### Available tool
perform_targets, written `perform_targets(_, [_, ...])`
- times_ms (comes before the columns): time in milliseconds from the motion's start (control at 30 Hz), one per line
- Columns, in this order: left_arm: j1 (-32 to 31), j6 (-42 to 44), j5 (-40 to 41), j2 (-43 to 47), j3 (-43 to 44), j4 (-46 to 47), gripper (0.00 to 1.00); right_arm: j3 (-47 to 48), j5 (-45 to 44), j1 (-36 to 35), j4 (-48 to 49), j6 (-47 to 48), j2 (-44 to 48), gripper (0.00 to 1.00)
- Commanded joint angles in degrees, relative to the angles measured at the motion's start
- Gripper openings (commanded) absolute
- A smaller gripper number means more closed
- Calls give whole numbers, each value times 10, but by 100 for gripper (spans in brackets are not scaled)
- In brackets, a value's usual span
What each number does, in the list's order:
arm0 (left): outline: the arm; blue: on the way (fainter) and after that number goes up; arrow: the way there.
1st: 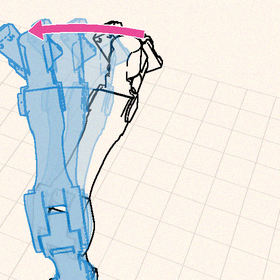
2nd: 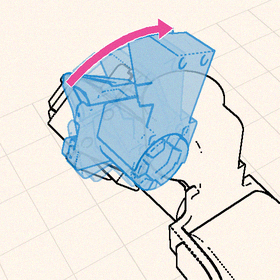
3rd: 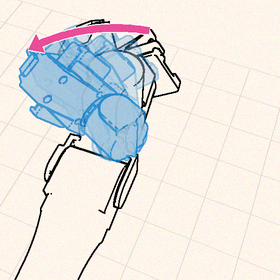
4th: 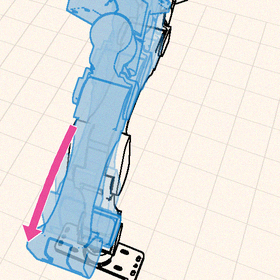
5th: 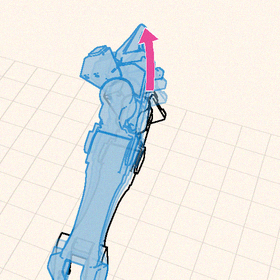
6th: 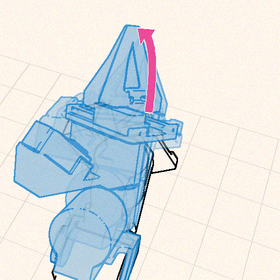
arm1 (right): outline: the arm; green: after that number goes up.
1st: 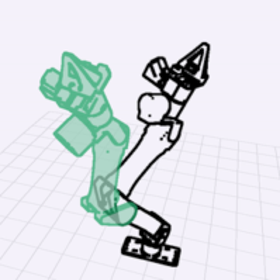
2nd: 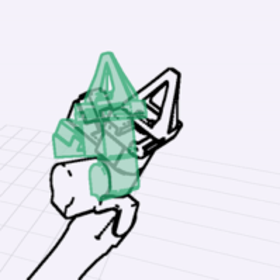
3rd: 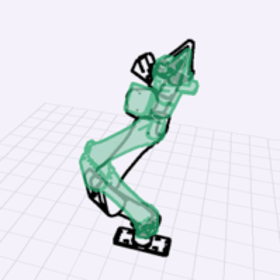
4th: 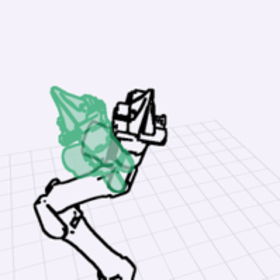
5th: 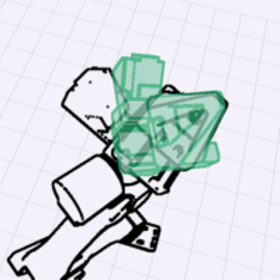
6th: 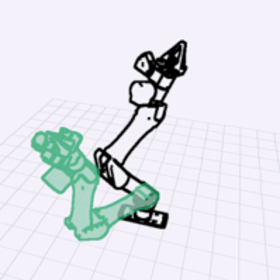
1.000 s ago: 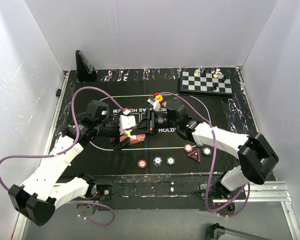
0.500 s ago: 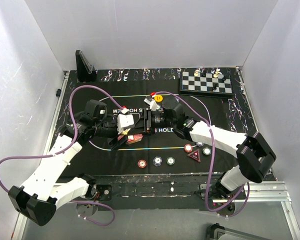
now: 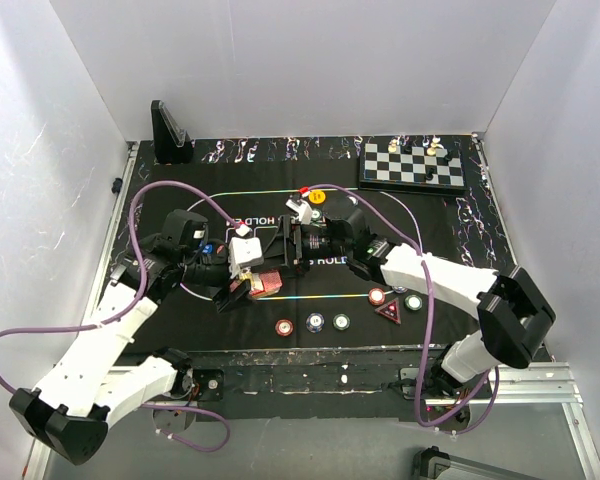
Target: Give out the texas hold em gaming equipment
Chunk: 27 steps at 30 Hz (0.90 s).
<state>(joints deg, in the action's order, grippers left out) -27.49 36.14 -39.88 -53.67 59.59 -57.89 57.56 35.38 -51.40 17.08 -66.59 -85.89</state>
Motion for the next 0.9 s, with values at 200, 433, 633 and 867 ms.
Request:
perform_targets(200, [-1, -3, 5, -7, -1, 15, 53, 4, 12, 0, -34, 37, 36, 77])
perform_targets(433, [-1, 16, 17, -21, 8, 14, 50, 5, 9, 6, -81, 63, 42, 73])
perform_targets(633, [-1, 30, 14, -31, 18, 4, 48, -3, 14, 16, -78, 59, 41, 67])
perform_targets(867, [-1, 28, 9, -32, 27, 2, 46, -4, 27, 22, -67, 53, 29, 61])
